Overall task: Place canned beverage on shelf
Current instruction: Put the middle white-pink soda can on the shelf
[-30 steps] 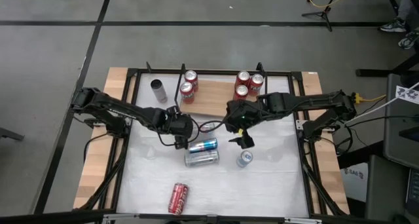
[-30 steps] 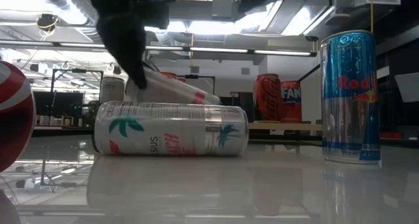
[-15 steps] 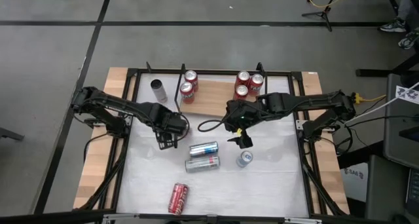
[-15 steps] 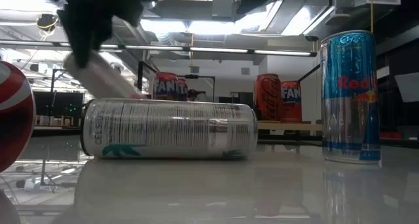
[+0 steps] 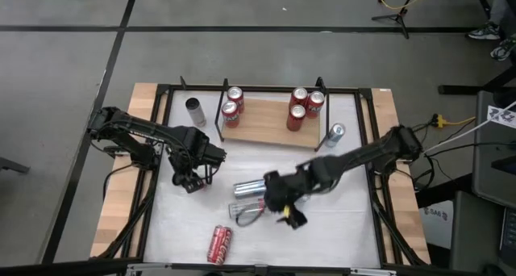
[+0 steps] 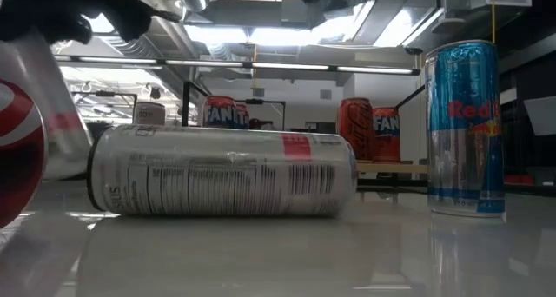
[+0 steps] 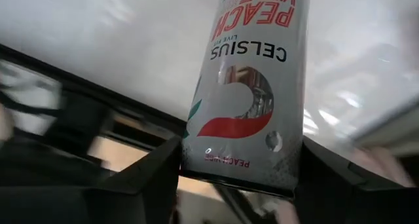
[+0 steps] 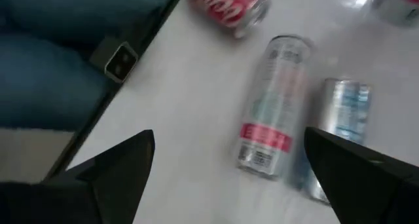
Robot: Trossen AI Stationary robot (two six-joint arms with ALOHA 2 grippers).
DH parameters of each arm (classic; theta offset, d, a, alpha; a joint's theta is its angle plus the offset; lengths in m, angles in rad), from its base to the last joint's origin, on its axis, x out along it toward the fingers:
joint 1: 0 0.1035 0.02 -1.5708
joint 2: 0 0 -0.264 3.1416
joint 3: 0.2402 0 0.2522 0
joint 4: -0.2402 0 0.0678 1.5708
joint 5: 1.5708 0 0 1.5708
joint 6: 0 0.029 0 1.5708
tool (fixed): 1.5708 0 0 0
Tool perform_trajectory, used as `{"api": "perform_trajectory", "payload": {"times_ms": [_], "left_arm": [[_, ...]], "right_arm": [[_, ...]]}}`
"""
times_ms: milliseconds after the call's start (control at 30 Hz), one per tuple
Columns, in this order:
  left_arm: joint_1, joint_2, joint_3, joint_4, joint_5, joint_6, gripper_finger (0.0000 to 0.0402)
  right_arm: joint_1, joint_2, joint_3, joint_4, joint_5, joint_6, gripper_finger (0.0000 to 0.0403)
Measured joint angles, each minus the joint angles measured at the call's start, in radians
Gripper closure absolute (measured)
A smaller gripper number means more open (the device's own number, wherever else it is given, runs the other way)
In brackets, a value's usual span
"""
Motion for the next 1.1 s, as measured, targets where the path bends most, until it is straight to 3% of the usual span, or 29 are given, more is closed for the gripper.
{"api": "perform_trajectory", "payload": {"times_ms": [367, 667, 1100], "left_arm": [[-0.010, 0.000, 0.000, 0.001, 0.309, -0.227, 0.0163], [-0.033, 0.000, -0.001, 0.001, 0.362, -0.412, 0.0163], [-0.041, 0.000, -0.001, 0.001, 0.365, -0.499, 0.0163]], "right_arm": [[0.032, 0.156, 0.000, 0.029, 0.044, -0.007, 0.0020], [0.047, 0.187, 0.000, 0.082, 0.064, -0.008, 0.0020], [0.078, 0.238, 0.000, 0.106, 0.229, -0.005, 0.0020]]}}
